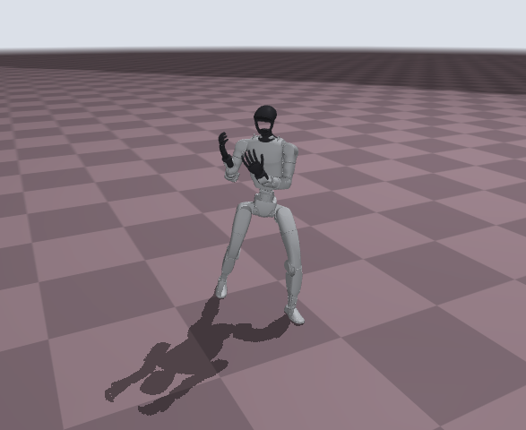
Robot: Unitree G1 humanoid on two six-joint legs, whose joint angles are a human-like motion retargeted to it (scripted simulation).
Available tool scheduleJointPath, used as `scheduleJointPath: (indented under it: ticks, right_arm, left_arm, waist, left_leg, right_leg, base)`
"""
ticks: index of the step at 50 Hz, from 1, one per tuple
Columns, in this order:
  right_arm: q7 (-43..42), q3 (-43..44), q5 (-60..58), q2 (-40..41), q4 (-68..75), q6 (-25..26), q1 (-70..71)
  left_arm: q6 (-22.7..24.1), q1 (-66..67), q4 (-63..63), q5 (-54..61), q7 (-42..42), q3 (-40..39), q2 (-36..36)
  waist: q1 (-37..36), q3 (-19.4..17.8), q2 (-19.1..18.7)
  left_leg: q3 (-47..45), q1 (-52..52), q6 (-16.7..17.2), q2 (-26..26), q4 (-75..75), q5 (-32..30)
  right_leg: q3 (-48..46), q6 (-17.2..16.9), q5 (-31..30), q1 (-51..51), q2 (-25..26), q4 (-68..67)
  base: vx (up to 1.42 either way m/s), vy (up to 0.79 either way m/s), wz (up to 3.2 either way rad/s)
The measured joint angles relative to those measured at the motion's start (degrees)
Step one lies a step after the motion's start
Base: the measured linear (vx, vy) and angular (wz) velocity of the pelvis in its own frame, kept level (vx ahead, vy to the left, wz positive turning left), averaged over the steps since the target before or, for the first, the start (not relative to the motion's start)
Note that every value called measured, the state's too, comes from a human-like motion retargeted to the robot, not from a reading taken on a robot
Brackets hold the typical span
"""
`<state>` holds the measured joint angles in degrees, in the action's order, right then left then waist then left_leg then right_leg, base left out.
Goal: Kungfu
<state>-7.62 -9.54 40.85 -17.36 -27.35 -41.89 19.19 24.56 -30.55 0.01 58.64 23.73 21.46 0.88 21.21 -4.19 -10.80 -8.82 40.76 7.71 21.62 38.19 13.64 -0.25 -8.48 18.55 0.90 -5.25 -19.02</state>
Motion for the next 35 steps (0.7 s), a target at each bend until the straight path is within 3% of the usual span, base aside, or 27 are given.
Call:
scheduleJointPath:
  ticks: [5, 11, 15, 18, 20, 22, 23, 25, 27, 29, 32, 35]
  right_arm:
    - [-2.0, -1.7, -8.3, -3.0, 2.3, 1.8, 6.3]
    - [-2.6, 2.4, -20.0, -12.1, 15.9, 6.0, 22.9]
    - [2.3, 5.2, -35.7, -17.1, 39.6, 4.9, 38.2]
    - [-6.0, 2.9, -59.7, -14.7, 67.9, 2.9, 49.7]
    - [-15.6, 1.3, -76.4, -10.0, 89.5, 8.2, 57.9]
    - [-15.7, 1.5, -87.4, -7.1, 103.9, 20.9, 63.3]
    - [-17.6, 3.8, -87.9, -5.2, 109.0, 31.6, 64.1]
    - [-21.9, 7.8, -87.3, -3.6, 114.7, 40.9, 64.9]
    - [-21.2, 4.0, -87.5, -5.7, 115.3, 30.3, 65.5]
    - [-29.2, 3.5, -96.4, -5.7, 113.8, 22.4, 64.3]
    - [-41.3, 3.8, -106.1, -5.5, 112.4, 21.5, 62.8]
    - [-37.6, 3.1, -104.7, -5.8, 111.5, 19.9, 62.0]
  left_arm:
    - [0.1, 2.6, -6.8, -9.3, -4.2, -4.9, 13.2]
    - [-5.5, 9.0, -14.4, -25.6, -14.1, -15.7, 31.3]
    - [-11.5, 16.1, -11.7, -37.1, -22.8, -30.4, 41.7]
    - [-13.7, 22.1, 1.2, -50.4, -28.3, -43.1, 46.0]
    - [-13.2, 24.2, 15.3, -66.2, -28.4, -52.1, 47.0]
    - [-16.8, 23.1, 32.2, -85.4, -30.3, -58.9, 48.6]
    - [-20.3, 21.0, 41.5, -95.7, -33.1, -61.8, 48.8]
    - [-28.8, 15.5, 61.0, -110.9, -38.6, -65.4, 51.2]
    - [-29.6, 12.3, 77.0, -113.8, -38.2, -65.3, 56.4]
    - [-27.9, 12.6, 87.1, -109.2, -38.6, -63.9, 59.7]
    - [-24.1, 14.7, 91.8, -104.7, -47.1, -67.3, 59.1]
    - [-14.9, 15.9, 90.8, -103.5, -55.2, -69.0, 58.7]
  waist:
    - [-11.0, 5.1, 3.6]
    - [-27.9, 9.1, 11.4]
    - [-37.3, 6.5, 14.5]
    - [-40.2, 5.6, 15.3]
    - [-41.0, 6.0, 15.0]
    - [-42.4, 6.3, 14.4]
    - [-43.3, 6.1, 14.1]
    - [-44.7, 5.4, 13.9]
    - [-45.0, 5.2, 14.3]
    - [-44.9, 5.1, 14.1]
    - [-45.5, 5.3, 13.8]
    - [-45.6, 5.4, 14.1]
  left_leg:
    - [1.6, 3.6, -0.4, -6.1, -0.2, 0.5]
    - [2.5, 4.8, -0.9, -13.0, -5.1, -2.5]
    - [2.7, 4.6, -1.6, -14.3, -6.0, -3.5]
    - [4.3, 4.9, -1.9, -16.2, -5.6, -4.4]
    - [5.3, 5.3, -1.9, -17.1, -5.9, -5.4]
    - [5.9, 5.6, -1.4, -16.5, -6.5, -6.6]
    - [6.4, 5.5, -1.2, -16.5, -6.9, -7.3]
    - [7.7, 5.0, -0.7, -17.1, -8.1, -8.7]
    - [8.7, 4.3, -0.5, -18.1, -9.7, -10.1]
    - [9.1, 3.5, -0.3, -18.9, -10.9, -11.3]
    - [9.0, 3.3, -0.1, -18.7, -12.4, -13.0]
    - [9.0, 2.8, -0.2, -18.7, -13.5, -14.6]
  right_leg:
    - [-24.0, -3.3, -3.5, -5.8, -5.4, 7.1]
    - [-36.3, -6.5, -7.5, -10.6, -5.5, 11.5]
    - [-39.7, -5.6, -7.4, -13.7, -4.2, 12.9]
    - [-40.6, -6.0, -6.1, -15.8, -3.1, 13.6]
    - [-40.2, -6.5, -4.9, -16.3, -2.2, 13.7]
    - [-39.9, -6.5, -4.3, -16.1, -1.0, 13.8]
    - [-40.1, -6.5, -3.9, -16.4, -0.4, 13.8]
    - [-40.2, -6.5, -3.3, -17.0, 0.6, 13.9]
    - [-40.5, -6.5, -3.0, -17.5, 1.3, 13.9]
    - [-41.0, -6.5, -2.4, -17.9, 1.3, 13.8]
    - [-41.4, -6.5, -1.6, -17.5, 1.5, 13.9]
    - [-41.1, -6.5, -1.1, -17.4, 1.8, 13.9]
  base:
    - [0.21, 0.27, 1.15]
    - [0.12, 0.03, 1.66]
    - [-0.05, -0.16, 1.05]
    - [-0.03, -0.20, 0.98]
    - [-0.07, -0.13, 0.76]
    - [-0.18, -0.16, 0.43]
    - [-0.16, -0.17, 0.52]
    - [-0.11, -0.18, 0.69]
    - [-0.04, -0.13, 0.71]
    - [-0.08, -0.01, 0.45]
    - [-0.16, 0.01, 0.02]
    - [-0.09, -0.08, 0.03]
